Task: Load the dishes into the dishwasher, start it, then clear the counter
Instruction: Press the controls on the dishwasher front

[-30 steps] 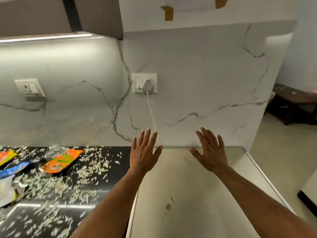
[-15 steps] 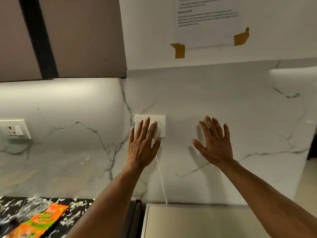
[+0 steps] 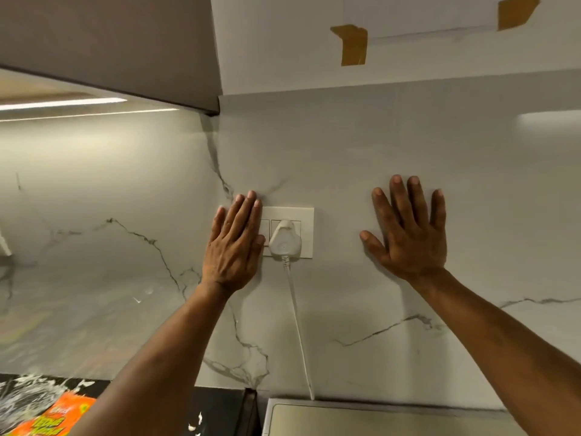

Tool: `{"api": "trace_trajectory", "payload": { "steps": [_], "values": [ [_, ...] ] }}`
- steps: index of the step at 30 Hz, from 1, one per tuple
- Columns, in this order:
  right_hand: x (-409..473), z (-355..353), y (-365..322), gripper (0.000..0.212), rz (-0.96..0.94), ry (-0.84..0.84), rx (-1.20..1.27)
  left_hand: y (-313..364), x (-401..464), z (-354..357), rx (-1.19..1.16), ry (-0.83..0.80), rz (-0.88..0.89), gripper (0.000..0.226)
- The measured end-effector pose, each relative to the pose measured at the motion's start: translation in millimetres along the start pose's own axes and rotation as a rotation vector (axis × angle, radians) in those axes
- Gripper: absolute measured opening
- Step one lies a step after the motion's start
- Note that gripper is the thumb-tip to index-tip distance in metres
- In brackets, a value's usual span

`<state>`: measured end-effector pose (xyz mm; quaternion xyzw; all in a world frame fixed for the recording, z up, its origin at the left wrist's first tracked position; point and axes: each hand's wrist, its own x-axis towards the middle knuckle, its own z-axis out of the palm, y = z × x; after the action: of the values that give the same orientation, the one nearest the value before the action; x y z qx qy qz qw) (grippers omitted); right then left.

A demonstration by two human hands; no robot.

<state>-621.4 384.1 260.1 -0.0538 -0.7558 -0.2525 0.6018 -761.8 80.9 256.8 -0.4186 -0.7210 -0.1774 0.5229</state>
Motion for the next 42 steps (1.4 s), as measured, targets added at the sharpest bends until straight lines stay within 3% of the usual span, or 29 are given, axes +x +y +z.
{"api": "trace_trajectory", "payload": {
  "steps": [16, 23, 29, 42],
  "values": [
    [0.7, -9.5, 1.4, 0.075, 0.007, -0.04, 0.02, 7.0, -2.1, -1.6, -0.026, -0.064, -0.083, 0.057],
    [3.4, -48.0, -9.8, 0.074, 0.084, -0.274, 0.097, 22.2, -8.8, -23.0, -0.001, -0.213, -0.169, 0.059],
    [-24.8, -95.2, -28.8, 0.072, 0.167, -0.516, 0.161, 54.6, -35.4, -50.5, -0.047, -0.218, -0.28, 0.063],
    [-129.6, -231.1, -74.6, 0.068, 0.245, -0.705, 0.254, 133.7, -152.0, -135.8, -0.118, -0.404, -0.283, 0.063]
  ]
}}
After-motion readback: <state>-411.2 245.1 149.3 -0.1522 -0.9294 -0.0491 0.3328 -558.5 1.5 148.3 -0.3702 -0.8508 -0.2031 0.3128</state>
